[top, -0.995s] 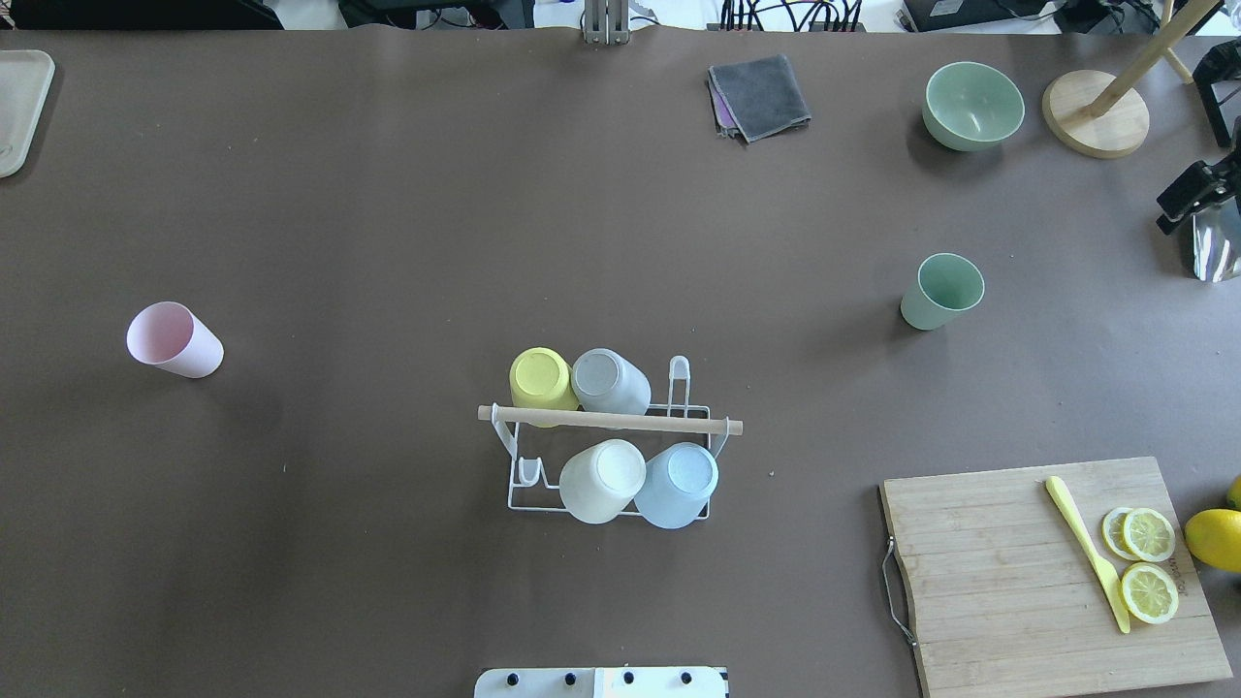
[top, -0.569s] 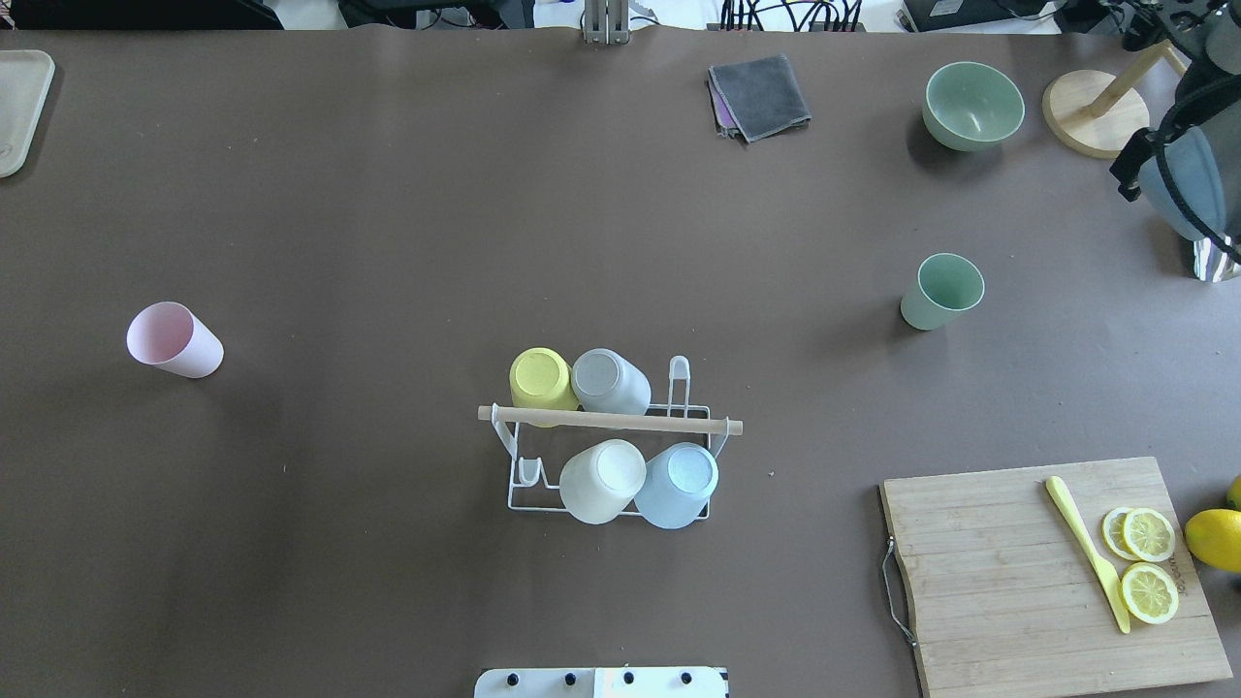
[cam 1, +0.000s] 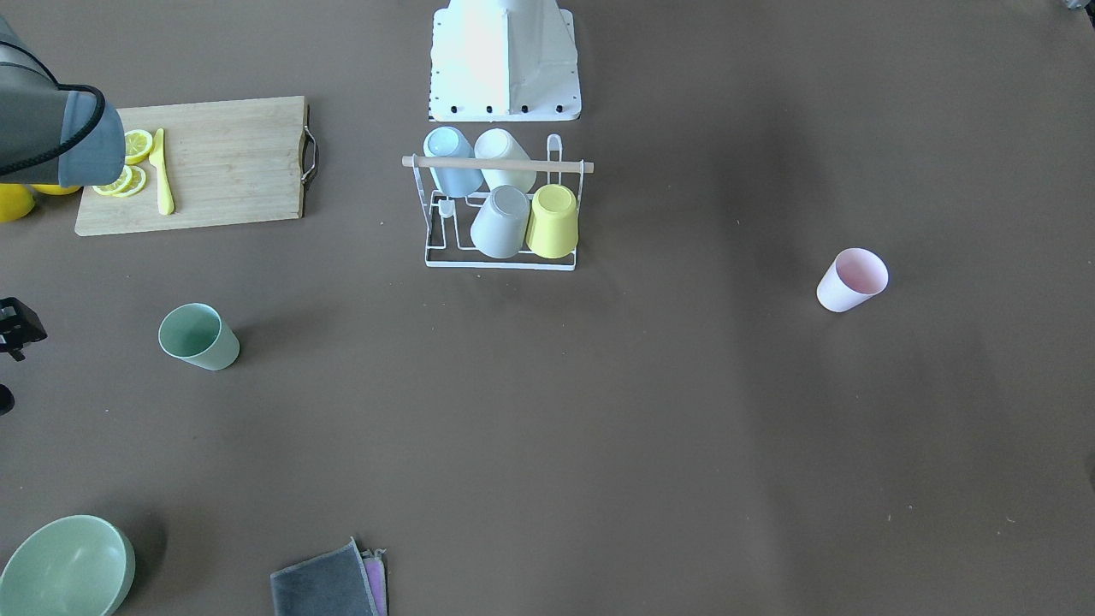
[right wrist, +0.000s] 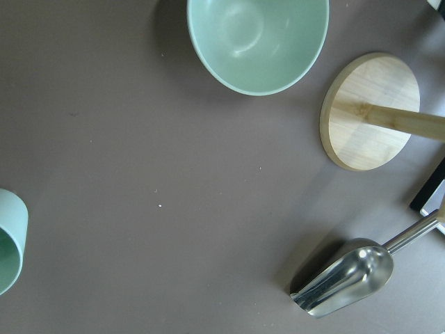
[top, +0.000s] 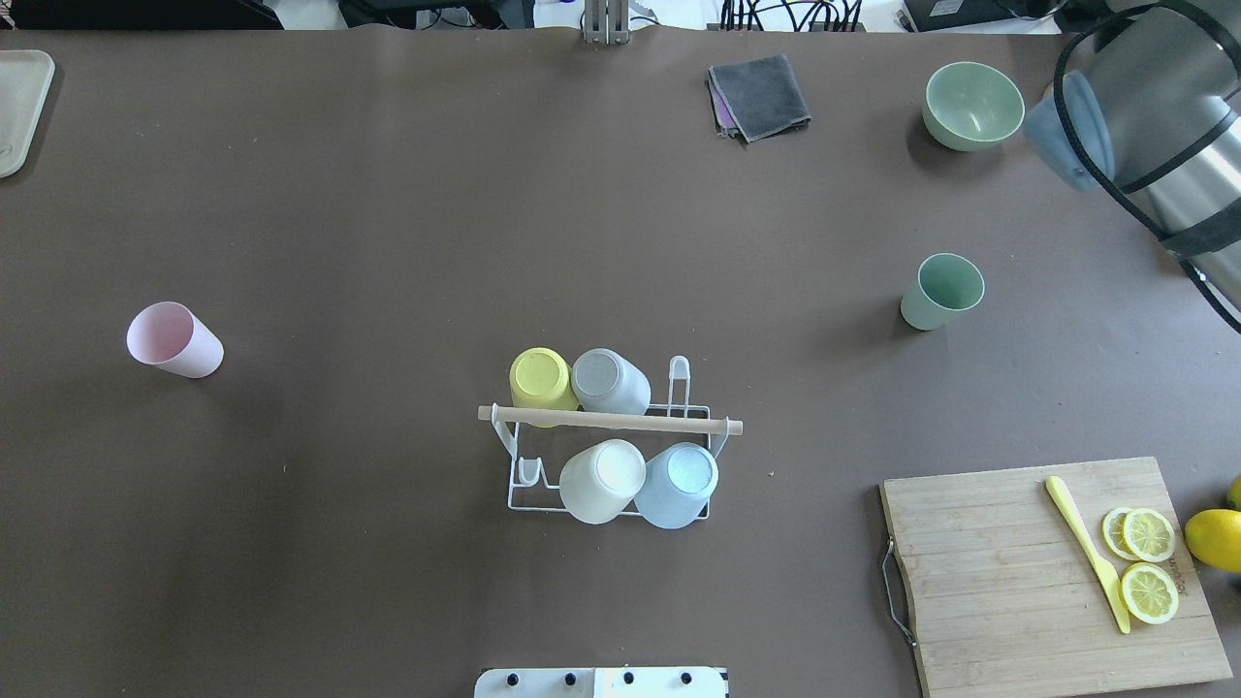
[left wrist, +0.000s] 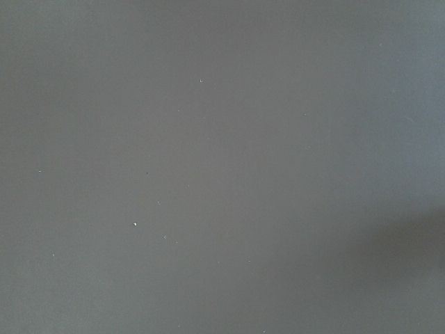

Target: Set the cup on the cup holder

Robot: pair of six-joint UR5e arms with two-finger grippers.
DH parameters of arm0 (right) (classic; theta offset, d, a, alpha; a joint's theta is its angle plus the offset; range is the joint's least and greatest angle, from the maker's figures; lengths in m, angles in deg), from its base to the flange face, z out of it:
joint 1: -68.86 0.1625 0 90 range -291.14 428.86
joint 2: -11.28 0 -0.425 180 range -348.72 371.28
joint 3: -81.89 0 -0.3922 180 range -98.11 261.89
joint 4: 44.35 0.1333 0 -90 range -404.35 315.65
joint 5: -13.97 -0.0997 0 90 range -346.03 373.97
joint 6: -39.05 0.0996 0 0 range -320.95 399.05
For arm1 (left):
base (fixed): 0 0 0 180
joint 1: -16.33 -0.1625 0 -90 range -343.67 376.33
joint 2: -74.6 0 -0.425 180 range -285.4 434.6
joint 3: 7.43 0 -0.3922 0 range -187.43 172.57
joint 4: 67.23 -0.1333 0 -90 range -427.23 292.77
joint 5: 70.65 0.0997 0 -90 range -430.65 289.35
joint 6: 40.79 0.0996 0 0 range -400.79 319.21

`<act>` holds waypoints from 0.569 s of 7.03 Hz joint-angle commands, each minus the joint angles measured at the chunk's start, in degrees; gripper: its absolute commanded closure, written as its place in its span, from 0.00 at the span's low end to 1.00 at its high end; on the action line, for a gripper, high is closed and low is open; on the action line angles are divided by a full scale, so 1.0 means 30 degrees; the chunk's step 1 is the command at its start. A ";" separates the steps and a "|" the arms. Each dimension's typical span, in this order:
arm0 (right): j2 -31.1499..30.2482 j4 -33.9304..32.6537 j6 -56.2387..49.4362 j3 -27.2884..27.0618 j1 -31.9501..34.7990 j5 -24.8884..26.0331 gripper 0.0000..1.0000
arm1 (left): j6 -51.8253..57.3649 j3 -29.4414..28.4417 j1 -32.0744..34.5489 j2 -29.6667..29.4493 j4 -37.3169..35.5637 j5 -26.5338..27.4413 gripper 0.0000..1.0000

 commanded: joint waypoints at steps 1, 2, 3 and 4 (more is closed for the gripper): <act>0.2741 -0.0839 -0.1391 0.2348 -0.0655 0.1369 0.00 | 0.0000 -0.0226 -0.1091 -0.1401 -0.0585 0.0012 0.02; 0.5050 -0.1192 -0.1394 0.5035 -0.0861 0.2562 0.00 | 0.0000 -0.0254 -0.1649 -0.2305 -0.1719 0.0012 0.02; 0.5712 -0.1457 -0.1423 0.5758 -0.1066 0.2748 0.00 | 0.0000 -0.0255 -0.2176 -0.3445 -0.3006 0.0041 0.02; 0.5979 -0.1894 -0.1423 0.5823 -0.1620 0.2750 0.00 | 0.0000 -0.0342 -0.3139 -0.4964 -0.4846 0.0071 0.02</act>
